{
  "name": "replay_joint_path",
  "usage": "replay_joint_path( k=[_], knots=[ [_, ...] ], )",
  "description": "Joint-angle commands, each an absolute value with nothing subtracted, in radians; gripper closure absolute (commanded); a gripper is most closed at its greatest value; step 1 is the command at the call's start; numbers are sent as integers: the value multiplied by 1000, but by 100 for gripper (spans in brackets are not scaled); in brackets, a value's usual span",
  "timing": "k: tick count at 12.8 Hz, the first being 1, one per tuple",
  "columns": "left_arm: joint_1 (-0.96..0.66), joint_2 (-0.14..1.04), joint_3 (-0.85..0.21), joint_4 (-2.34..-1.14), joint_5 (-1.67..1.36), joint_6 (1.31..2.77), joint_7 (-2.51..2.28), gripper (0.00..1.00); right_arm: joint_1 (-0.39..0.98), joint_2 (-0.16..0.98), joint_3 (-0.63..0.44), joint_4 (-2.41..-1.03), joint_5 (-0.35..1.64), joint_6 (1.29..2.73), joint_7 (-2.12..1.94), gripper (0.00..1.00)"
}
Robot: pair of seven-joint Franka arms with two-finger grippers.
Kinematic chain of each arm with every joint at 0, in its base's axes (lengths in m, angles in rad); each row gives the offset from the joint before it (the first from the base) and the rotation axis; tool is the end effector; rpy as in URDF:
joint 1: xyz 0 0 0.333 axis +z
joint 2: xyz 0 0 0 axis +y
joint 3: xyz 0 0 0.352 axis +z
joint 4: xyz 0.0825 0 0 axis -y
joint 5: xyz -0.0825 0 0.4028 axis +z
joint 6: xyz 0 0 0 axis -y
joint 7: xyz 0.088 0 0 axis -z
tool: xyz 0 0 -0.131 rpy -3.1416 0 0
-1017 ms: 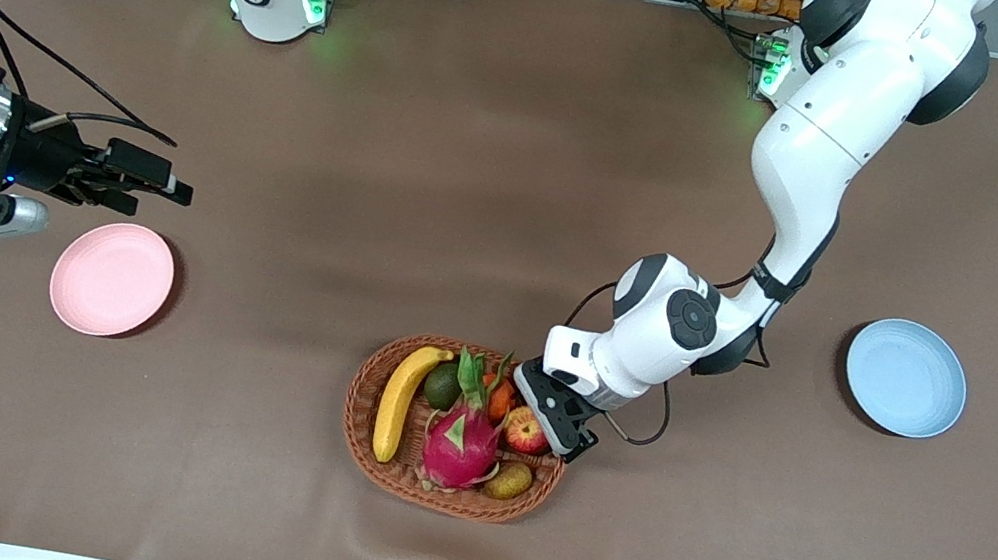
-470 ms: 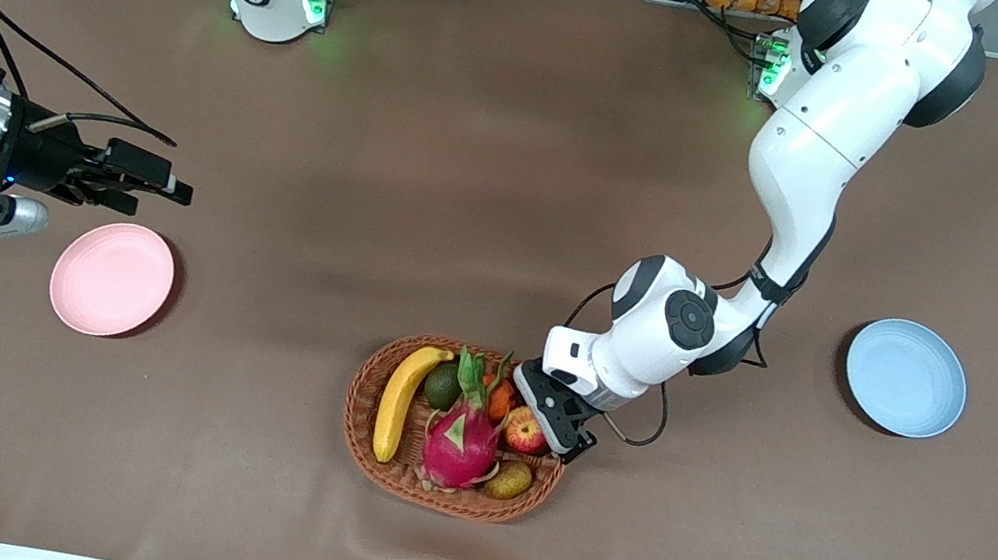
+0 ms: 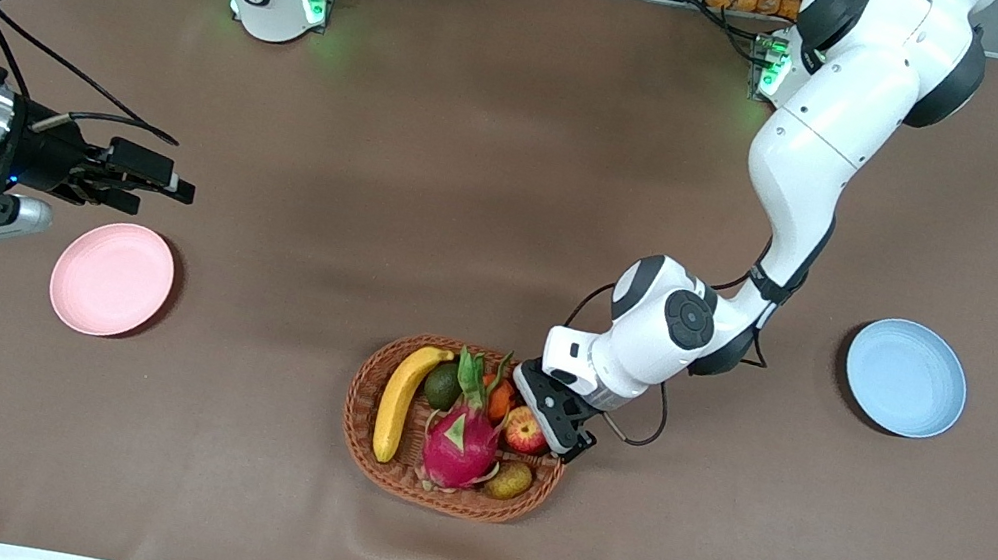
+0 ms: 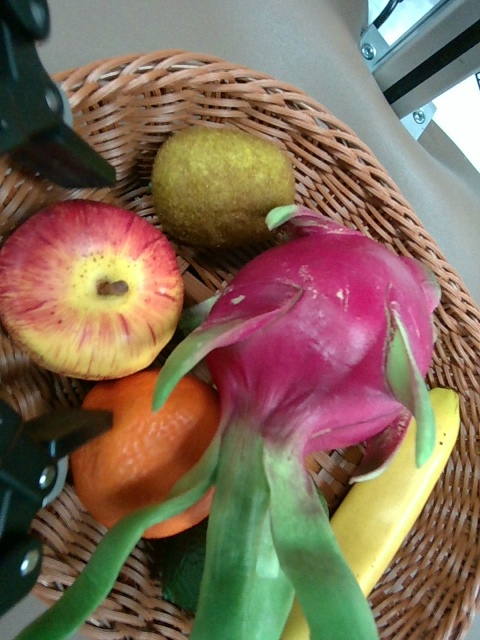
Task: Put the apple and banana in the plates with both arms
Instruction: 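Lower the left gripper onto the red apple and close it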
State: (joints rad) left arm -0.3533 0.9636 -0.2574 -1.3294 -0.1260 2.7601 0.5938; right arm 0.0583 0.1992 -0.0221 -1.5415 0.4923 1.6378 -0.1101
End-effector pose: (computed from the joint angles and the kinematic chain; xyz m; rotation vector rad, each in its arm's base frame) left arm 0.7180 -0.4222 0.1994 2.4986 -1.2665 0.6925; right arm 0.6354 0.0833 0.5499 -2.6489 -0.1154 0.1120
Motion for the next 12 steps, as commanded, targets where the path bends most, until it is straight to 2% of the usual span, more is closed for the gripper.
replay_joint_path(
  k=[1,2,4,6,8,12],
  knots=[
    [-364,991,-255,-1307,-152,2773,630,47,80,199,-28,-1545,503,1637,-124,0],
    [-364,991,-255,-1307,-152,2773,630,57,83,199,-28,-1545,503,1637,-124,0],
    [-364,989,-255,-1307,-152,2773,621,64,83,199,-28,-1545,502,1632,-124,0],
    [-354,967,-256,-1307,-153,2767,623,78,84,199,-28,-1545,502,1629,-123,0],
    [-344,931,-258,-1316,-155,2712,621,82,104,199,-28,-1543,499,1638,-124,0],
    [-325,824,-258,-1325,-158,2509,575,82,147,199,-28,-1537,437,1664,-124,0]
  ],
)
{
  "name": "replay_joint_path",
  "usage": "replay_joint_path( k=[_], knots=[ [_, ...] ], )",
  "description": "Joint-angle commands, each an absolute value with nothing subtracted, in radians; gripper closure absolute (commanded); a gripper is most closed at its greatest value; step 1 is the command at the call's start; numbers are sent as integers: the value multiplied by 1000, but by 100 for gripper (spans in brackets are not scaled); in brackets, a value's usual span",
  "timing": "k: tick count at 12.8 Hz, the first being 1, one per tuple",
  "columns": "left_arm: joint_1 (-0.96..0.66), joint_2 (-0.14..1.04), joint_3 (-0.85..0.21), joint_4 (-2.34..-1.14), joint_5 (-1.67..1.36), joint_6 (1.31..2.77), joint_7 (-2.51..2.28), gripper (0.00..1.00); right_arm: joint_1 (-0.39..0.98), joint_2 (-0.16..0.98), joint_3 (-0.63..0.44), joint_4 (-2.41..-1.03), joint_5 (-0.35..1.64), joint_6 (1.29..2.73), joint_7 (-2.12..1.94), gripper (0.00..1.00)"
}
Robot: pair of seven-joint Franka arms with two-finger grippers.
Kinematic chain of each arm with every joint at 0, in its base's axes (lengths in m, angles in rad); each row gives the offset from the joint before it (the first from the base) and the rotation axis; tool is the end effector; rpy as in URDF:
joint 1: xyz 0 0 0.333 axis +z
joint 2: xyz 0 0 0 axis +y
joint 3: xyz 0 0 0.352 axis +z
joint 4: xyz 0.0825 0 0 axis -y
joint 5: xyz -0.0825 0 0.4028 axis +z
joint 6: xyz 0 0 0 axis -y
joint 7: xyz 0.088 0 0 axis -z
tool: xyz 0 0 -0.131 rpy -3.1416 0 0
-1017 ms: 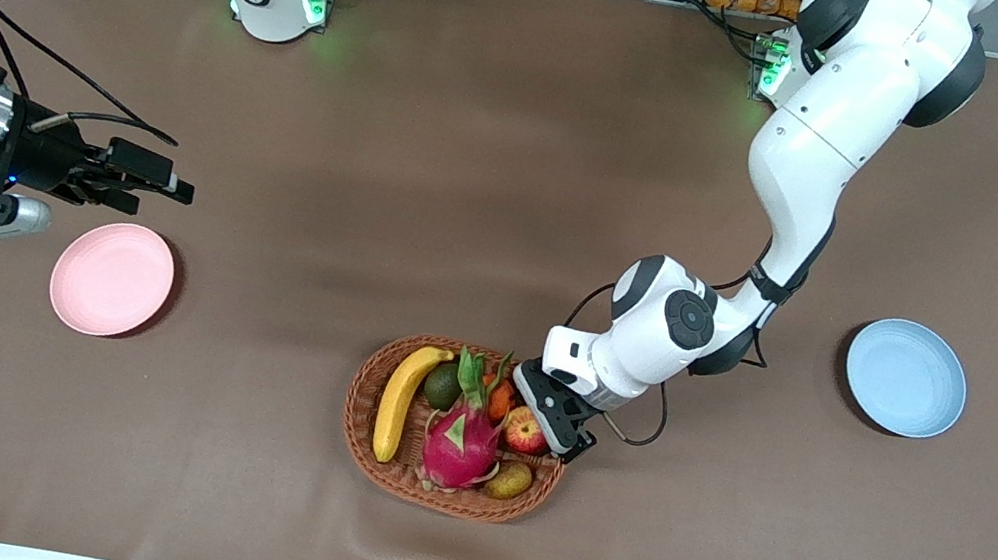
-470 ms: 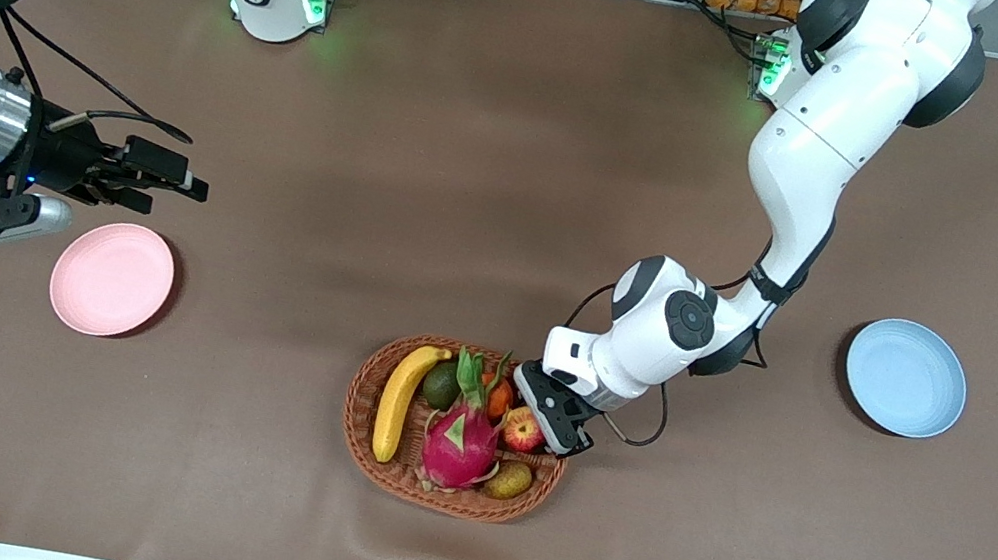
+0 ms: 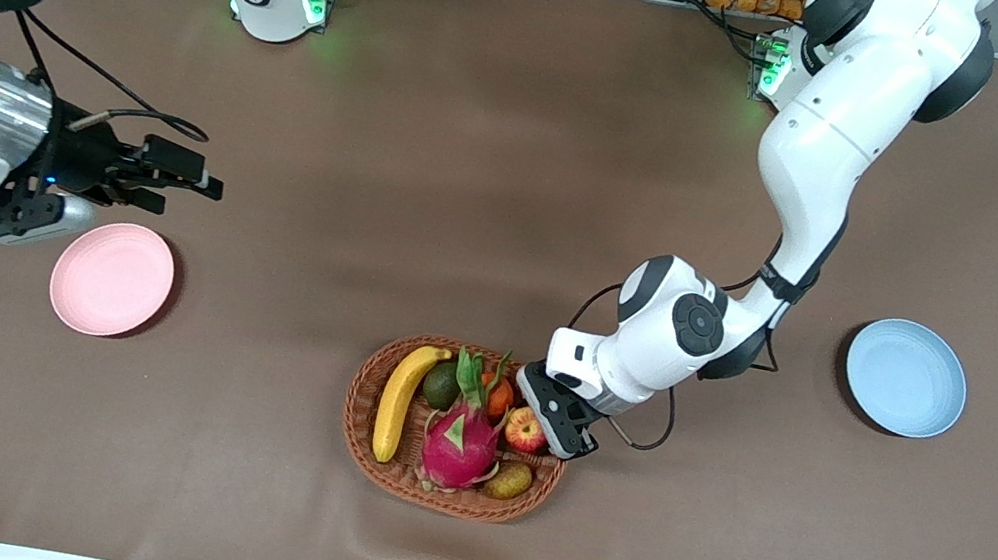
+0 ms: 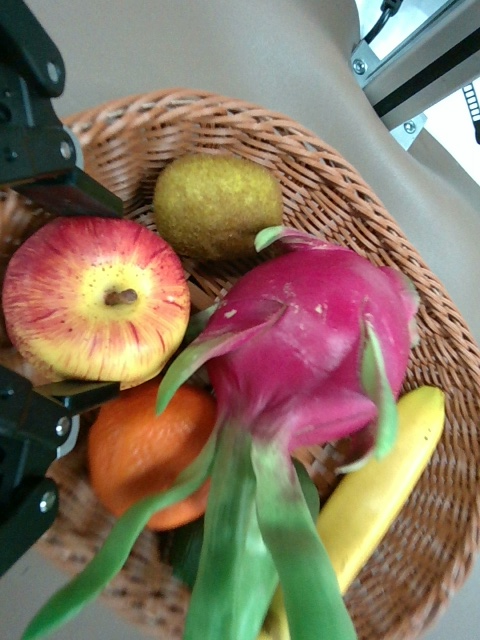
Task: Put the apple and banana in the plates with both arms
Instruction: 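Lower the left gripper onto the red apple and close it, then carry the apple to the blue plate while the right gripper reaches the basket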
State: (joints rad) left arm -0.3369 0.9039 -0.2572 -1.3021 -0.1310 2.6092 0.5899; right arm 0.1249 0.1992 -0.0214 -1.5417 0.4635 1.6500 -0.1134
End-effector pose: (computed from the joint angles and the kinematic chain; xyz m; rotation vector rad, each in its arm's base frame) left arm 0.7250 -0.4140 0.2425 2.5028 -1.2805 0.6040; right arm 0.6301 0.1222 0.5490 -2.6745 -0.2123 0.1187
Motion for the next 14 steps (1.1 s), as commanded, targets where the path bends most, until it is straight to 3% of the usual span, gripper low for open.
replay_joint_path(
  k=[1,3,5,8,14],
  knots=[
    [-315,795,-258,-1331,-158,2458,568,81,158,201,-28,-1537,436,1680,-124,0],
    [-273,720,-258,-1412,-158,2415,566,78,176,210,-28,-1536,436,1710,-123,0],
    [-218,585,-256,-1598,-160,2418,546,81,184,213,-28,-1534,433,1723,-123,0],
    [-91,416,-258,-1783,-160,2418,529,81,184,238,-28,-1514,387,1732,-115,0],
    [211,220,-258,-2084,-158,2418,690,80,228,444,-28,-1375,359,1782,46,0]
  ],
)
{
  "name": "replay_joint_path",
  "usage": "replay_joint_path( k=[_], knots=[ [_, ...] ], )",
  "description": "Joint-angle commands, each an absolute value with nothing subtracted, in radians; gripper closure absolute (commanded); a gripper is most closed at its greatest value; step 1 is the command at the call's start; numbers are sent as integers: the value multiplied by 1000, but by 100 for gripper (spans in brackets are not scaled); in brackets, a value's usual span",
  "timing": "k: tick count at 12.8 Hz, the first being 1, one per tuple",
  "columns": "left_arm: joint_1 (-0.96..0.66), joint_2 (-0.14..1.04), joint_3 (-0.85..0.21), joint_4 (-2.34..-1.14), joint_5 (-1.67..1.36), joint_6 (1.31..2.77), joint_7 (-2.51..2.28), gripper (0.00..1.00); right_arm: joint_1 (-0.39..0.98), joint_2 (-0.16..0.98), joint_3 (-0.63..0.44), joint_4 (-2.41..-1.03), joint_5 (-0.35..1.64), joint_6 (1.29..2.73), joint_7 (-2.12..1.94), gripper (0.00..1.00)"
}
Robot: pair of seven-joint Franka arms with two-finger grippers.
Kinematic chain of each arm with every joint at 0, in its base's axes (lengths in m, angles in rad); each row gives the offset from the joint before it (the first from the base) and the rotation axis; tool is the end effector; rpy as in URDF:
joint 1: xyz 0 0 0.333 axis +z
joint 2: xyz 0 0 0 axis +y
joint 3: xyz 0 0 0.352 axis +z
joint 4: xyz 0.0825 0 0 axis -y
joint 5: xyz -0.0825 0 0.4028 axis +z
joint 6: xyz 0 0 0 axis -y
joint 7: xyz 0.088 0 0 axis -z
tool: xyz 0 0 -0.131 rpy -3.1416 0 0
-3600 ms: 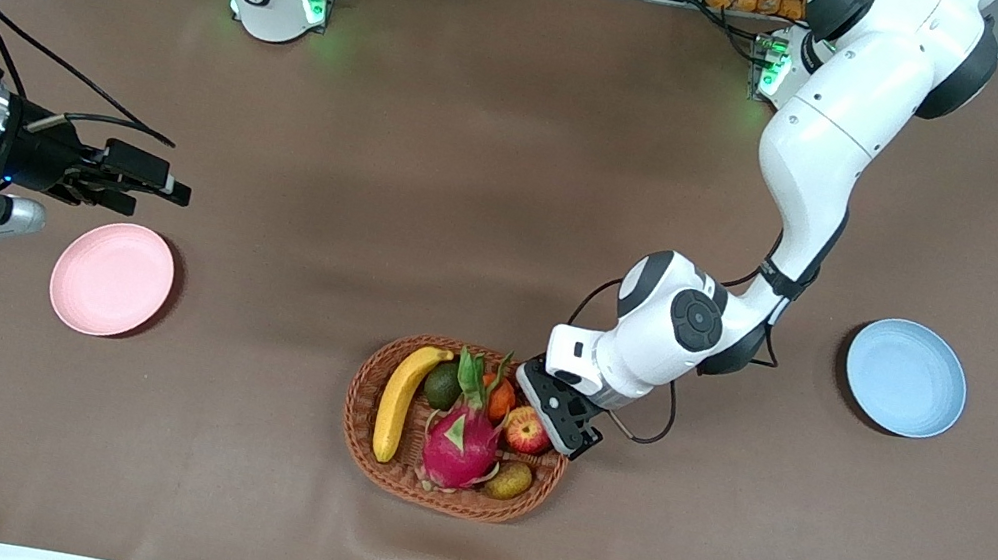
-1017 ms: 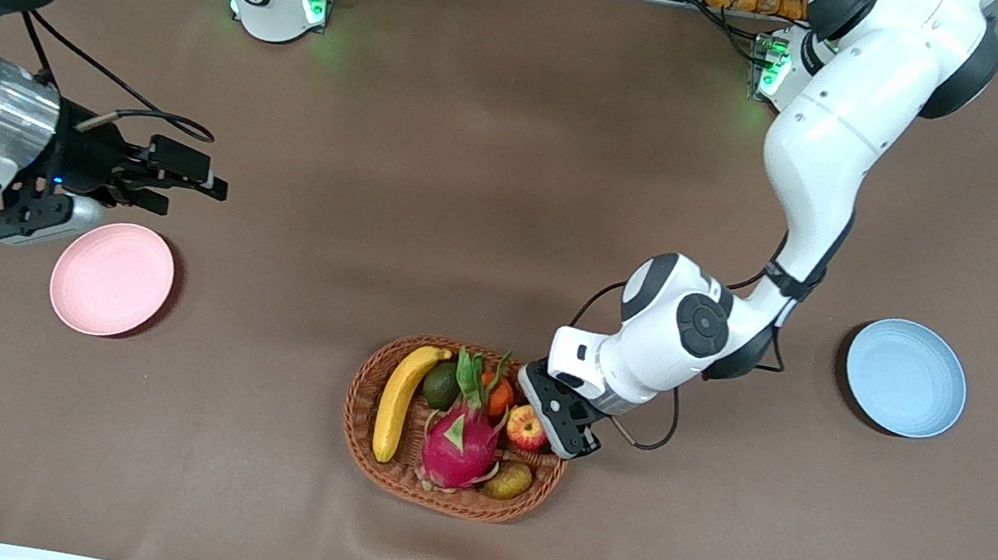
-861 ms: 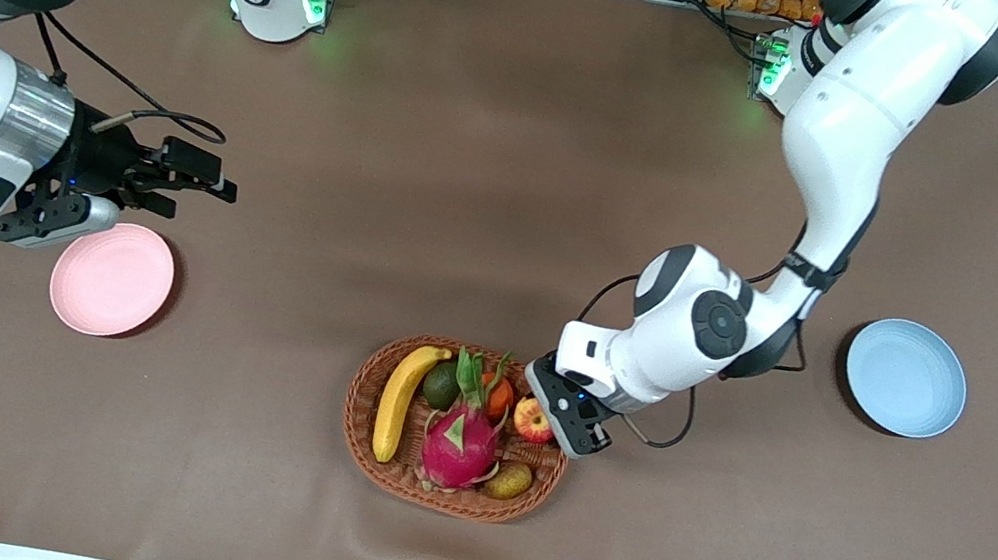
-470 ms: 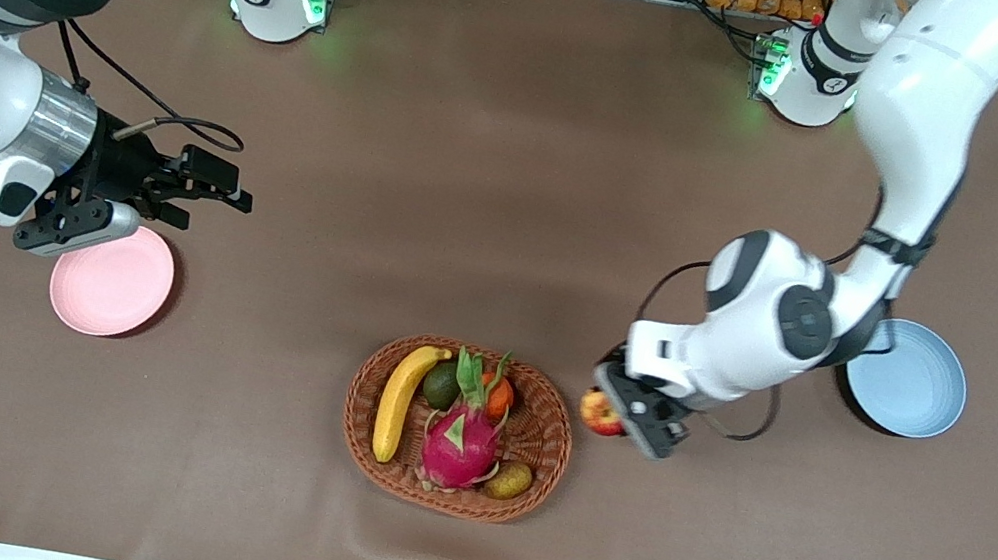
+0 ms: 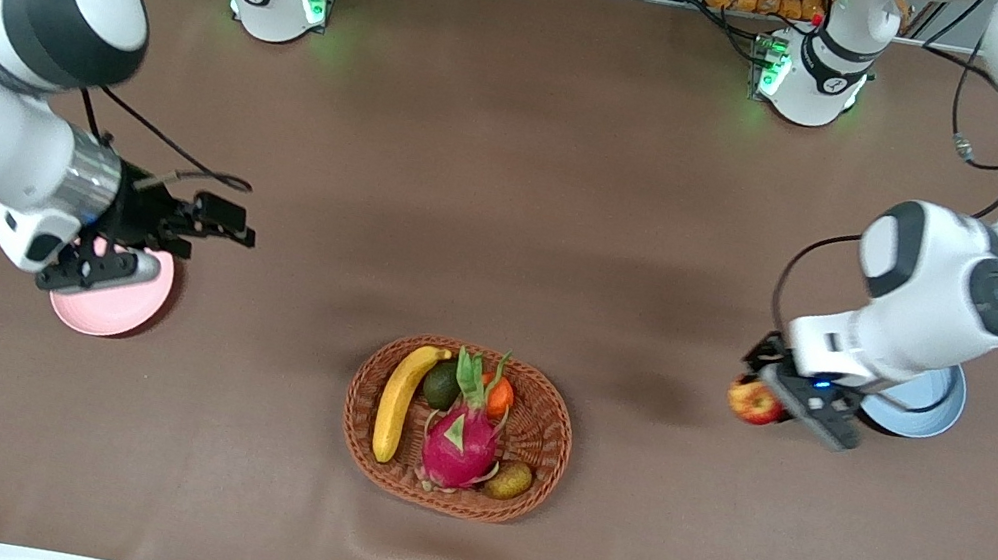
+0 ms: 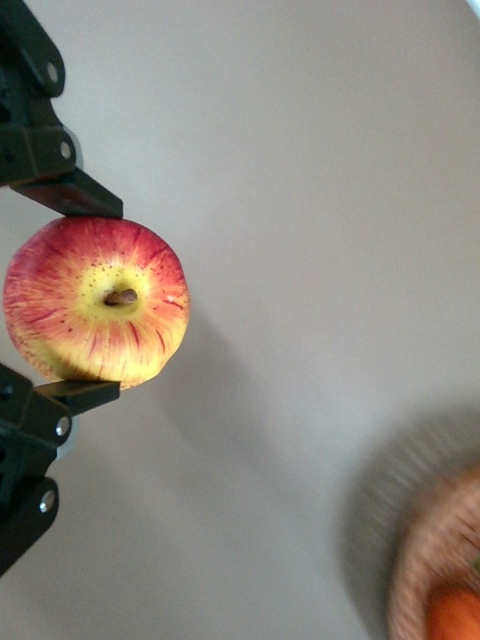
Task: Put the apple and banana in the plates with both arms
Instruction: 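Carry the apple to the blue plate while the right gripper reaches the basket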
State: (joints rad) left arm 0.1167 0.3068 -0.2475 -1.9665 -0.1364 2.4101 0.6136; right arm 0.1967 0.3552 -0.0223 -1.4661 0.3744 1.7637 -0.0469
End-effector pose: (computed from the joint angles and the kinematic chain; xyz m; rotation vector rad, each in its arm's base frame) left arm 0.6459 -0.0806 0.3347 2.8486 -0.9326 0.2703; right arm 0.6746 0.1625 0.4858 -2.7796 -0.1939 0.1118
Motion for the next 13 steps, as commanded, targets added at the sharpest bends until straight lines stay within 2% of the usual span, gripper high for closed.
replay_joint_path(
  k=[1,3,5,9,13],
  knots=[
    [266,213,-256,-2121,-156,2421,743,79,254,483,-29,-1374,354,1849,82,0],
    [369,222,-256,-2138,-146,2425,854,78,319,558,-29,-1374,306,1987,161,0],
    [448,221,-255,-2166,-144,2430,932,78,409,597,-29,-1373,218,2051,330,0],
    [578,233,-255,-2232,-144,2591,1109,79,498,689,-31,-1338,59,2215,502,0],
    [611,248,-256,-2261,-147,2599,1127,78,512,712,-31,-1338,15,2226,515,0]
  ],
)
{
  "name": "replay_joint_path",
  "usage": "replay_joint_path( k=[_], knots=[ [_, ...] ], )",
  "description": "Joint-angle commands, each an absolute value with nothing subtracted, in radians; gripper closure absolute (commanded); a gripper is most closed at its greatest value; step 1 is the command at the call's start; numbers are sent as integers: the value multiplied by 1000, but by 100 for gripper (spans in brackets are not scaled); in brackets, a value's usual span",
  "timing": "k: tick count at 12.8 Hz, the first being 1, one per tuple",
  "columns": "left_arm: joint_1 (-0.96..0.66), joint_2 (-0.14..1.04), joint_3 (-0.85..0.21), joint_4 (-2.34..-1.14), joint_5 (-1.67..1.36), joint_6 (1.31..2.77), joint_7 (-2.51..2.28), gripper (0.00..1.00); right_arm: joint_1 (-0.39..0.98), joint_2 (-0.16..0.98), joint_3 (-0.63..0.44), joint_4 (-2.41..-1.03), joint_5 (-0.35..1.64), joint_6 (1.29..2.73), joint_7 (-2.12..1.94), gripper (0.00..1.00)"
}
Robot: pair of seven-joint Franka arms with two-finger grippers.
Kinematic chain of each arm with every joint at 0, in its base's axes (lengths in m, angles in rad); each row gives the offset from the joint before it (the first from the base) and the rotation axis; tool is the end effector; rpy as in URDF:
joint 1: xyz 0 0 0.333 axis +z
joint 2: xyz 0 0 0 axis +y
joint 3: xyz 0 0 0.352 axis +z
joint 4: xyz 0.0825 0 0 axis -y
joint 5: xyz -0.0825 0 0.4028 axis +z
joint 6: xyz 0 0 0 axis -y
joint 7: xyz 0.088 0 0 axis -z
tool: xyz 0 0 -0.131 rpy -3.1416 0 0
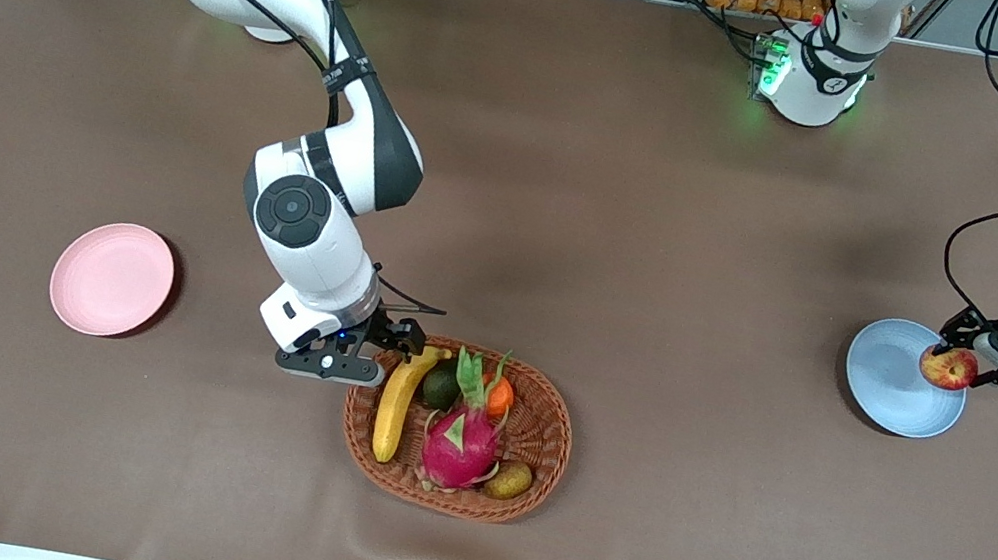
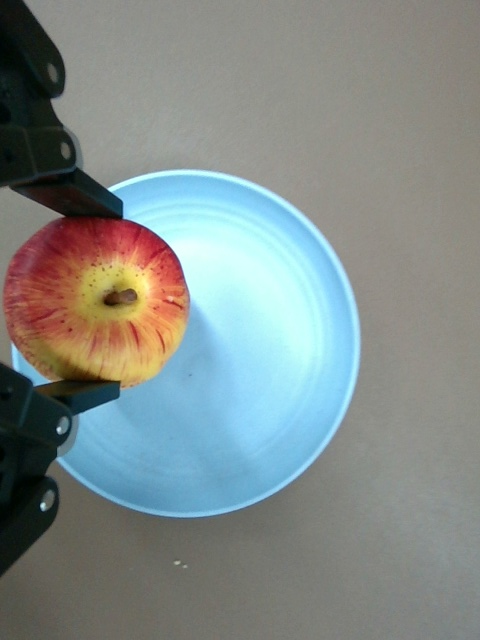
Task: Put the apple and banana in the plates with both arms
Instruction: 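Release the apple on the plate while the right gripper lowers to the banana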
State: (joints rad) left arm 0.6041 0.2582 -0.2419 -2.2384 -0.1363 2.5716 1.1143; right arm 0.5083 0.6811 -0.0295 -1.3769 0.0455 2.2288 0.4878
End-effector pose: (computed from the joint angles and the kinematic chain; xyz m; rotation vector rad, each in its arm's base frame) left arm 0.5383 0.2045 0.2602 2.9315 -0.9551 0.2349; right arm 0.6971 0.3701 0.3249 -3.0362 0.0388 -0.2162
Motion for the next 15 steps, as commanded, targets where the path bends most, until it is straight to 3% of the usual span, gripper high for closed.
replay_joint_path(
  k=[1,5,8,9,10,11,15],
  knots=[
    [611,264,-258,-2261,-147,2621,1127,78,515,721,-31,-1338,17,2239,541,0],
    [609,288,-258,-2273,-153,2646,1124,71,569,788,-32,-1339,-18,2354,739,0],
    [604,318,-262,-2264,-158,2661,1112,48,555,805,-31,-1327,-21,2362,756,0],
    [606,319,-268,-2264,-158,2661,1109,31,557,811,-31,-1306,-21,2368,726,0],
    [604,331,-268,-2260,-158,2663,1109,8,564,825,-29,-1298,-21,2375,639,0],
    [603,339,-271,-2252,-158,2661,1109,0,571,840,-29,-1281,-21,2388,536,0],
    [601,341,-281,-2180,-156,2634,1114,0,624,851,-31,-1287,-26,2396,425,0]
  ],
)
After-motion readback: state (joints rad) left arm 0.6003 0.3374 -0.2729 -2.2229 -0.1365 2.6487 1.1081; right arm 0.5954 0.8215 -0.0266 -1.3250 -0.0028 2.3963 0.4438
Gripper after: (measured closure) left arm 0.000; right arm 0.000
